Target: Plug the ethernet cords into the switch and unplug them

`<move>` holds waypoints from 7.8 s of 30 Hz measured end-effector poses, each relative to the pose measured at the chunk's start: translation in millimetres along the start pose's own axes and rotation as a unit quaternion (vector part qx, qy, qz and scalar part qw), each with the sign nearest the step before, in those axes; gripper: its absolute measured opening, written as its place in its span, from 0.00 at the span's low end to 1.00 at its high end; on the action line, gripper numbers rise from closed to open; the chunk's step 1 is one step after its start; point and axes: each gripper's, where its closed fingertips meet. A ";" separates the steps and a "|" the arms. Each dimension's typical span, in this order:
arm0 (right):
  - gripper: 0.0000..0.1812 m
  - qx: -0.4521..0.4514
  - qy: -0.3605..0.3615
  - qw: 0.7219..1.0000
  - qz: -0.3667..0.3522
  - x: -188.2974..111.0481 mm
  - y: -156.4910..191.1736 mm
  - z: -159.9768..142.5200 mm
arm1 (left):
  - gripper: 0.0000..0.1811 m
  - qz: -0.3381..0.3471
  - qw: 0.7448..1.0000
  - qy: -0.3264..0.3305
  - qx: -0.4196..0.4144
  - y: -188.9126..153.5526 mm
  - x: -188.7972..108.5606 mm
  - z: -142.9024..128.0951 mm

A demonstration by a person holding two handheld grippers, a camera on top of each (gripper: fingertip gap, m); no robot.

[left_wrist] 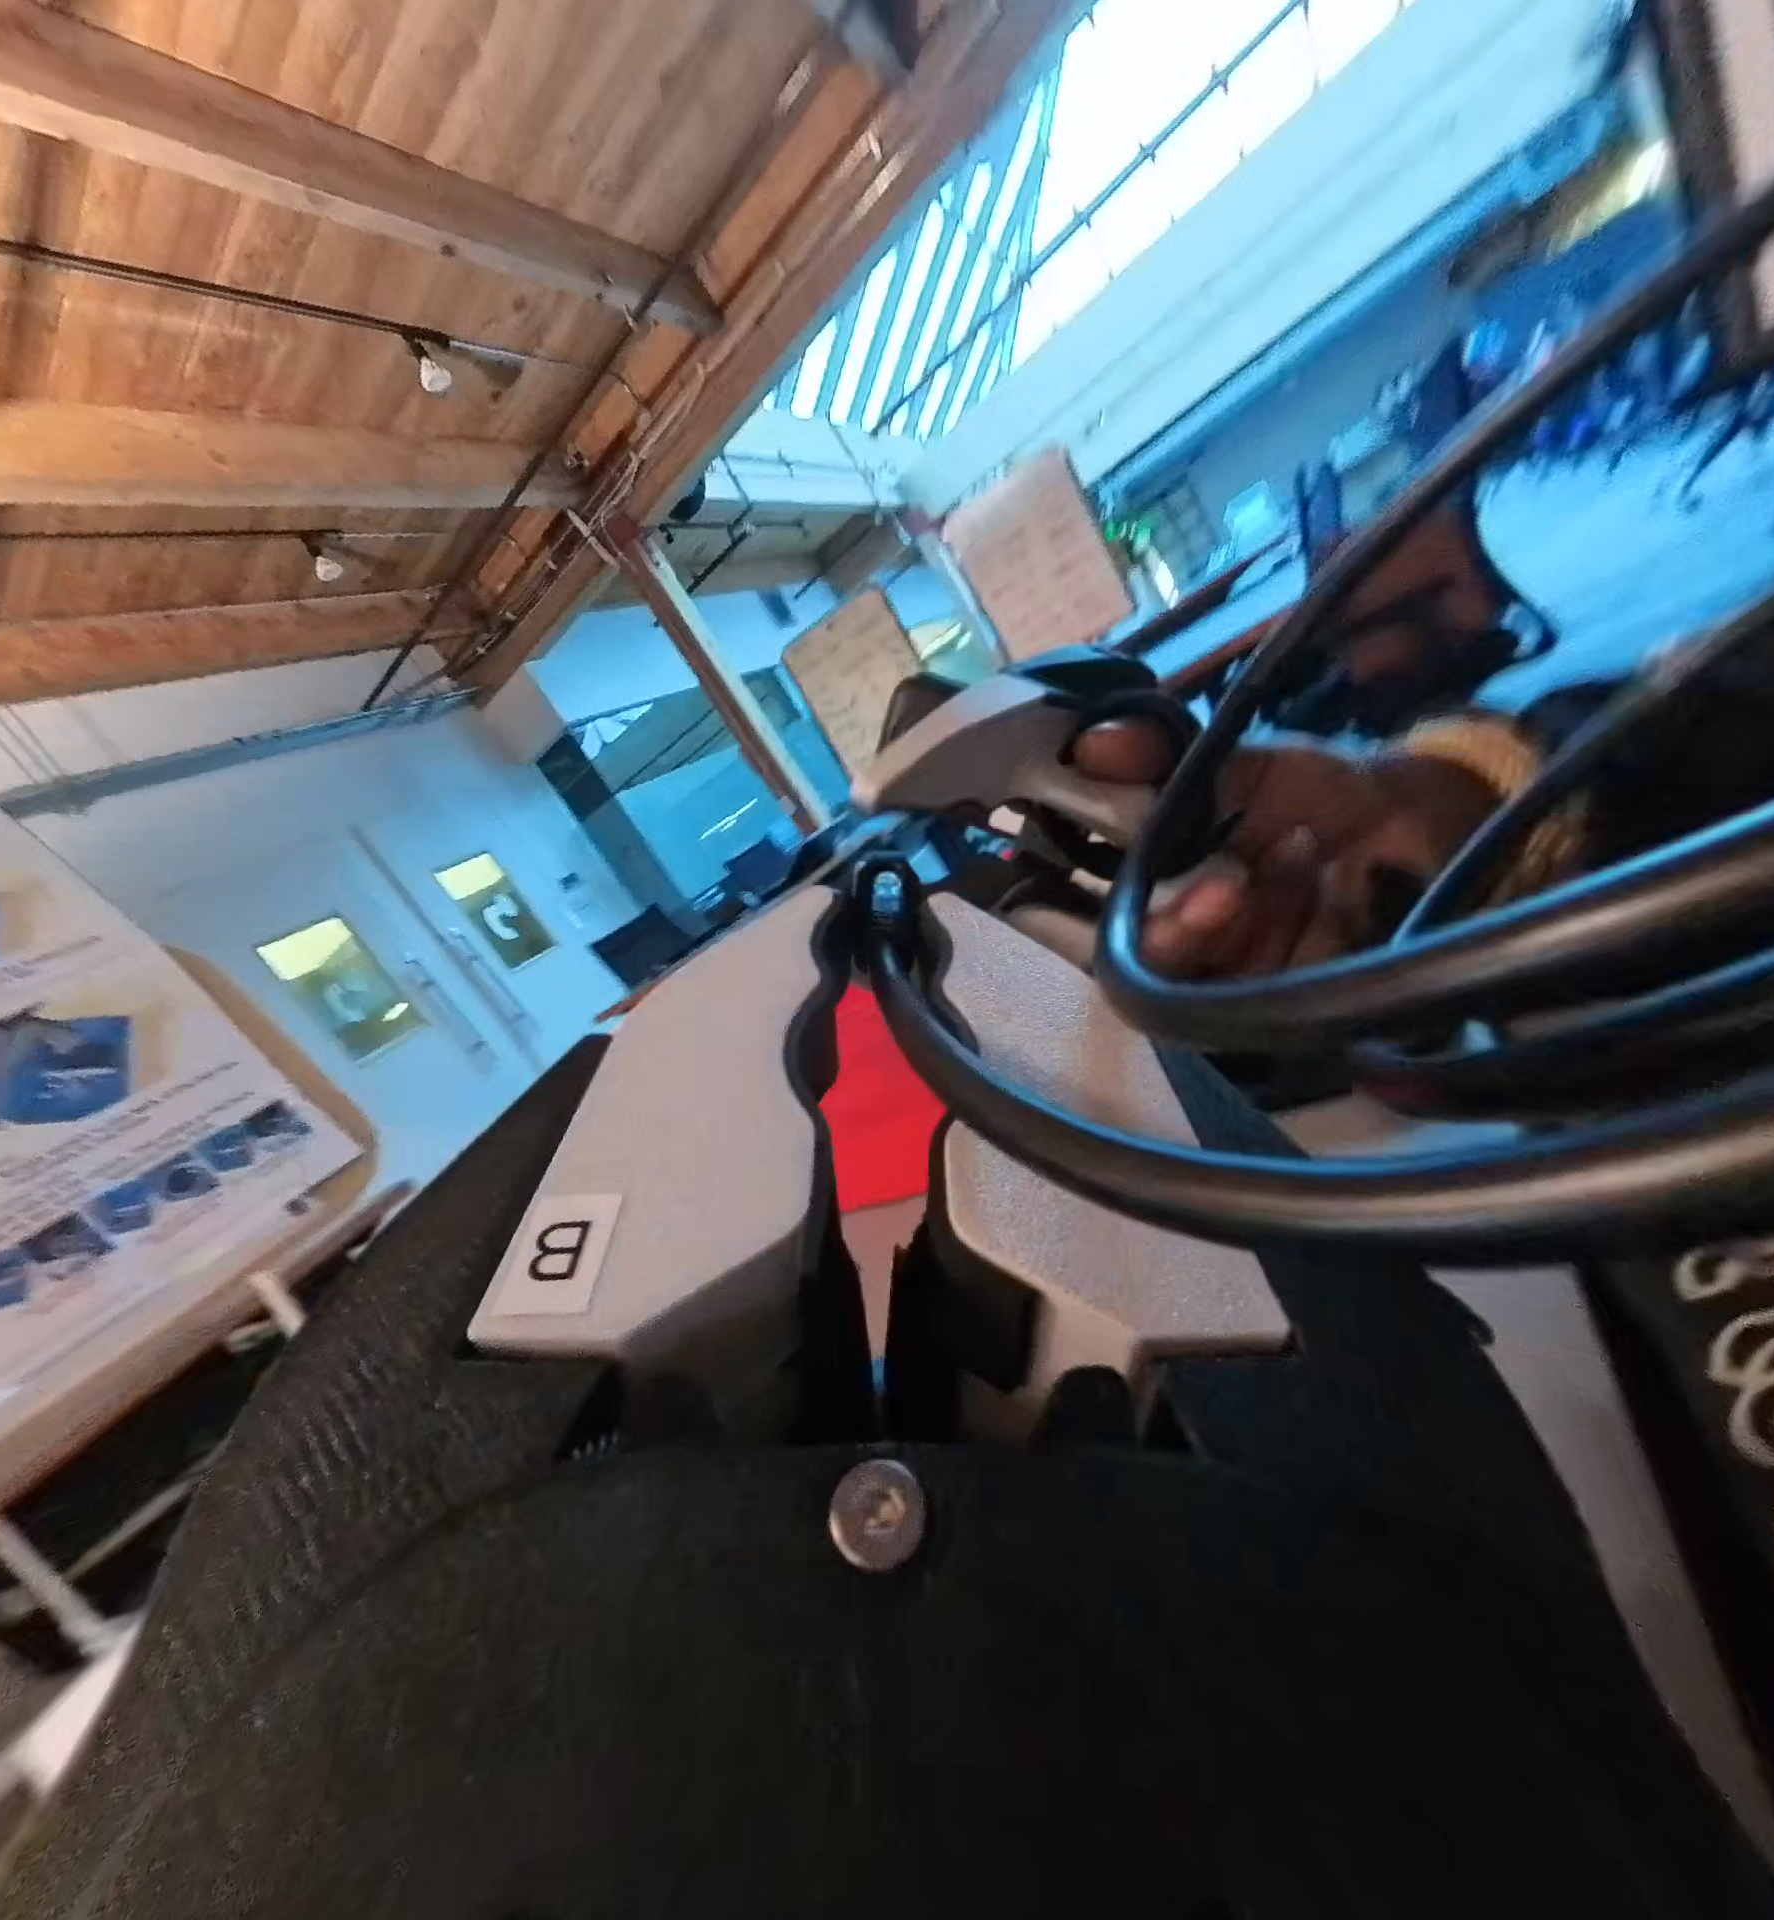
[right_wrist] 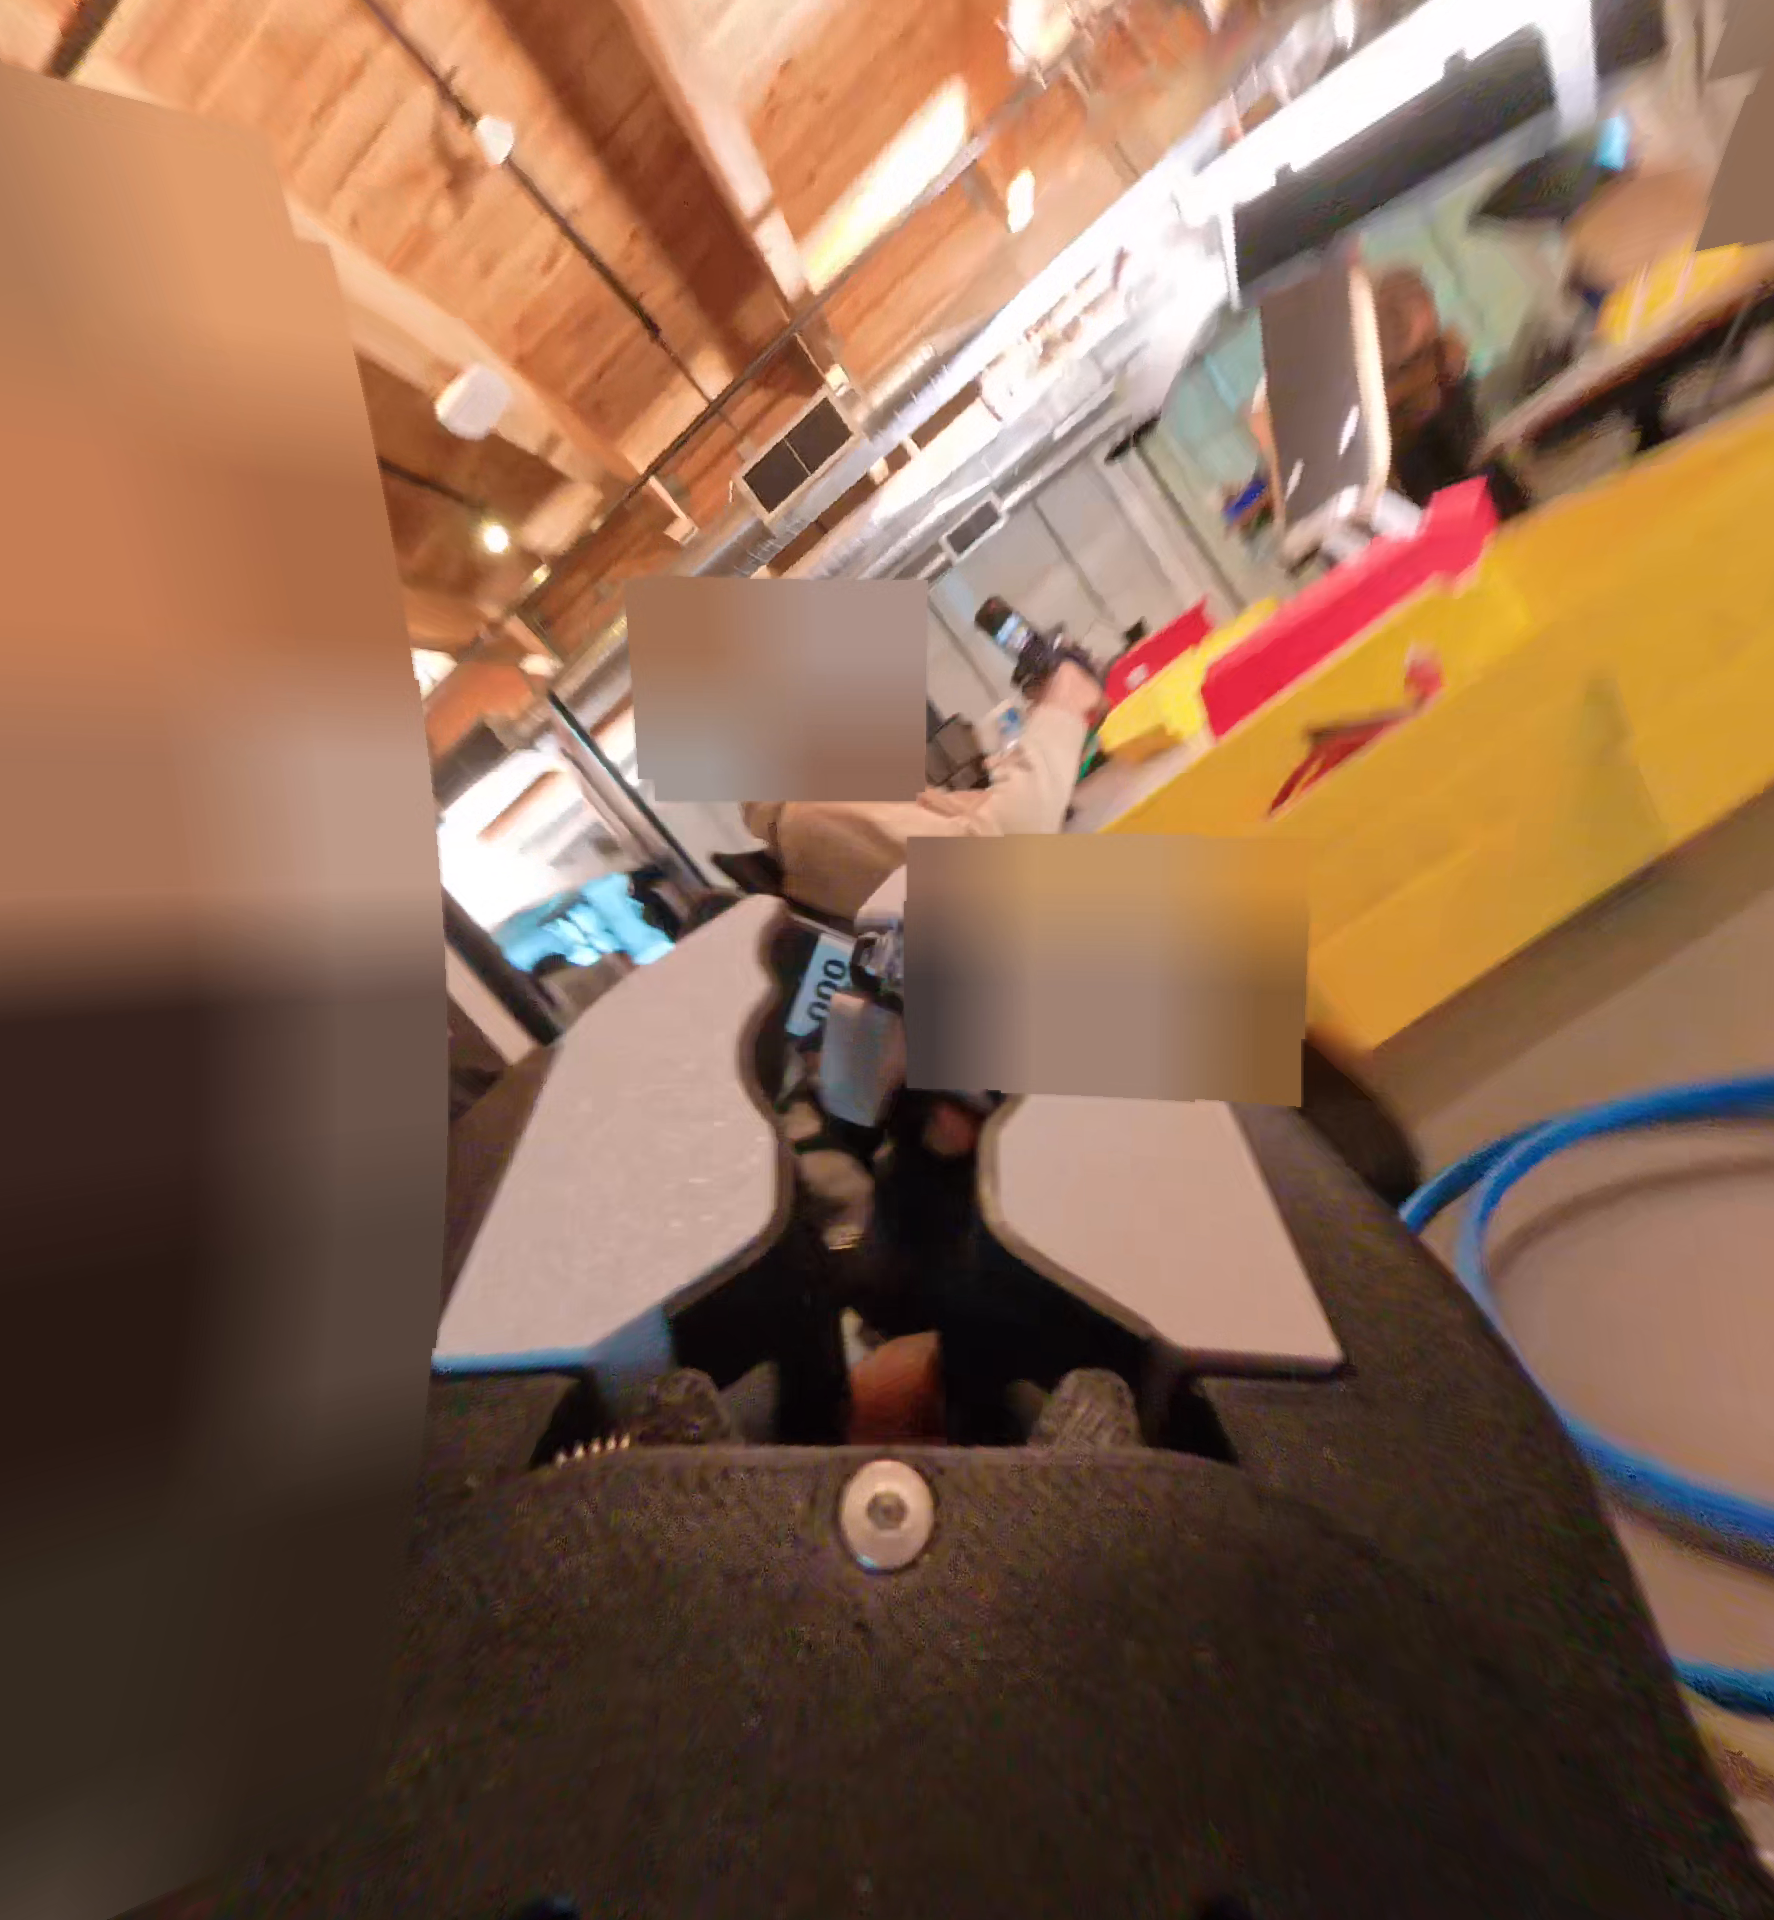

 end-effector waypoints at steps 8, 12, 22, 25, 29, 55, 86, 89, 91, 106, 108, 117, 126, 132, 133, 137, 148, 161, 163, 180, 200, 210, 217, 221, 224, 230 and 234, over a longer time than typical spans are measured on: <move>0.18 -0.429 0.085 0.896 -0.078 -7.7 18.5 -10.5 | 0.06 -0.083 0.969 -0.113 -0.202 -0.6 -10.2 31.5; 0.15 -0.416 0.100 0.902 -0.060 -6.4 21.1 -18.3 | 0.06 -0.101 0.970 -0.097 -0.199 -6.8 -9.3 27.1; 0.07 -0.466 0.117 0.876 -0.045 -7.0 20.2 -28.9 | 0.07 -0.127 0.967 -0.086 -0.201 -16.3 -8.0 25.9; 0.07 -0.465 0.115 0.877 -0.043 -6.6 19.6 -29.3 | 0.07 -0.128 0.968 -0.082 -0.199 -16.0 -8.7 24.9; 0.07 -0.455 0.113 0.882 -0.036 -5.9 18.4 -30.9 | 0.09 -0.135 0.968 -0.076 -0.197 -19.3 -7.9 23.6; 0.42 -0.295 0.514 0.757 -0.276 -131.6 -134.1 -61.7 | 0.07 -0.078 0.972 -0.055 -0.216 3.4 -11.1 8.6; 0.43 -0.304 0.448 0.767 -0.346 -95.7 -141.5 -66.5 | 0.07 -0.031 0.977 -0.012 -0.208 14.7 -10.5 -8.9; 0.33 -0.322 0.402 0.777 -0.361 -87.8 -141.7 -53.8 | 0.07 -0.001 0.981 0.012 -0.194 21.7 -10.5 -17.1; 0.33 -0.318 0.366 0.791 -0.373 -85.3 -140.7 -41.1 | 0.07 0.021 0.983 0.033 -0.178 25.9 -10.5 -24.1; 0.35 -0.290 0.391 0.772 -0.409 -88.7 -159.0 -47.3 | 0.07 0.016 0.985 0.068 -0.157 20.0 -7.1 -33.9; 0.35 -0.301 0.354 0.782 -0.416 -85.4 -157.3 -36.6 | 0.07 0.025 0.986 0.084 -0.142 21.1 -7.1 -38.4; 0.35 -0.371 0.133 0.840 -0.374 -64.9 -116.4 25.5 | 0.07 0.038 0.974 0.221 -0.034 8.0 0.3 -73.9; 0.35 -0.430 0.138 0.813 -0.367 -58.5 -111.2 21.2 | 0.07 0.042 0.951 0.285 0.117 0.5 3.3 -88.3; 0.35 -0.442 0.118 0.815 -0.355 -55.8 -103.7 23.8 | 0.07 0.058 0.961 0.264 0.059 3.2 4.9 -83.0; 0.35 -0.449 0.112 0.814 -0.351 -55.1 -101.1 24.9 | 0.07 0.064 0.966 0.251 0.027 3.6 6.2 -80.1; 0.35 -0.478 0.092 0.803 -0.343 -52.2 -92.5 28.1 | 0.07 0.069 0.973 0.214 -0.057 5.6 7.4 -73.2; 0.35 -0.511 0.089 0.793 -0.318 -49.3 -83.1 25.7 | 0.07 0.074 0.975 0.211 -0.011 5.1 8.0 -69.5; 0.35 -0.556 0.095 0.763 -0.316 -46.8 -79.4 22.5 | 0.06 0.077 0.973 0.216 0.023 1.7 9.6 -68.6; 0.35 -0.541 0.100 0.769 -0.326 -47.1 -84.2 23.4 | 0.07 0.075 0.972 0.222 0.010 3.2 9.5 -71.8; 0.35 -0.583 0.151 0.773 -0.198 -43.2 -60.9 0.3 | 0.34 -0.027 0.834 0.009 -0.551 30.0 -14.0 -47.3; 0.33 -0.234 -0.048 0.965 -0.109 -34.4 -37.8 30.8 | 0.14 0.078 0.784 -0.141 -0.600 50.2 -13.3 -36.6; 0.14 -0.032 -0.031 0.999 0.010 -13.4 -44.9 -3.7 | 0.13 0.056 0.835 -0.087 -0.540 26.6 1.7 -35.5; 0.14 -0.099 0.108 0.985 -0.088 -25.8 -33.5 0.4 | 0.26 -0.025 0.849 -0.038 -0.526 12.3 3.2 -32.5; 0.13 -0.117 0.195 0.964 -0.136 -38.2 -36.3 -10.2 | 0.26 -0.080 0.843 -0.018 -0.532 -6.1 8.5 -29.0; 0.13 -0.121 0.193 0.965 -0.128 -36.7 -32.6 -9.5 | 0.13 -0.081 0.854 -0.004 -0.514 -11.6 10.4 -30.7; 0.27 -0.159 0.150 0.968 -0.122 -32.7 -32.4 0.6 | 0.14 -0.009 0.836 -0.071 -0.545 16.4 2.7 -28.5; 0.29 -0.107 0.193 0.969 -0.107 -29.6 -41.8 -20.2 | 0.14 0.046 0.818 -0.110 -0.562 38.5 -8.7 -32.4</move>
Point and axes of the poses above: each gripper's, where its closed fingertips meet, x out along the fingers, z out of its top, y = z × x across the jaws, and after that the axes turned 10 degrees about x, right-handed
